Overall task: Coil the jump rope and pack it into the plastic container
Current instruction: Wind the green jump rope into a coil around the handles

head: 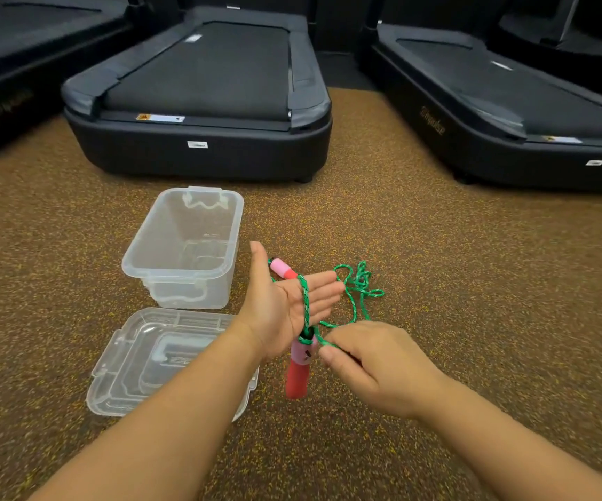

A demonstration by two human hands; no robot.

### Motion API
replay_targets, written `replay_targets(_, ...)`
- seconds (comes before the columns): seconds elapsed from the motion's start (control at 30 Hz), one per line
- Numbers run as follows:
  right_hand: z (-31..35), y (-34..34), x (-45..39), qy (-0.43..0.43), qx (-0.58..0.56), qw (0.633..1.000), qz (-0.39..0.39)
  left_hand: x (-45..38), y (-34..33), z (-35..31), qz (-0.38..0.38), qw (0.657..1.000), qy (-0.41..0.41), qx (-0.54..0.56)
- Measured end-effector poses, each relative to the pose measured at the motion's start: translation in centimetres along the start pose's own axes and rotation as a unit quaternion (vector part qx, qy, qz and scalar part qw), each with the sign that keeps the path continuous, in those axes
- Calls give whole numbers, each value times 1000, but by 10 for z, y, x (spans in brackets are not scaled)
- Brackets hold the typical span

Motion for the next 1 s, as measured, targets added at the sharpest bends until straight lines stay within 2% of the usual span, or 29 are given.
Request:
replay_targets(0.13,1,26,-11,-34,-96,994,-40,4,-6,5,3,998,32,-51)
replay_targets(0.33,-23,47,-30,-79,-117,987,-82,16,-14,3,95,980,86,-153)
replay_targets(0.53,-43,39,-35,-127,-147,978,-76,28,-24,1,179,960,130,-172)
replay_targets(0.7,-48,23,-33,-162,-221,959,-67,34,-27,0,177,965,98,-167)
replay_targets(0.83,-56,6,-27,-184,-289,937,-71,34,-26,-2,141,981,70,-117)
replay_targets(1.0,-58,-18,-8,-202,-275,937,-71,27,-22,-11,66,995,-20,-72)
Point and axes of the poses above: each hand's wrist, its own x-axis away from the middle knuckle, its own y-axis out of the back of the hand, z = x × y, the point moved 3 cm from there along -x, towards the middle knuckle, and after that the axes turned 2 degrees about x, right-handed, at the moved point
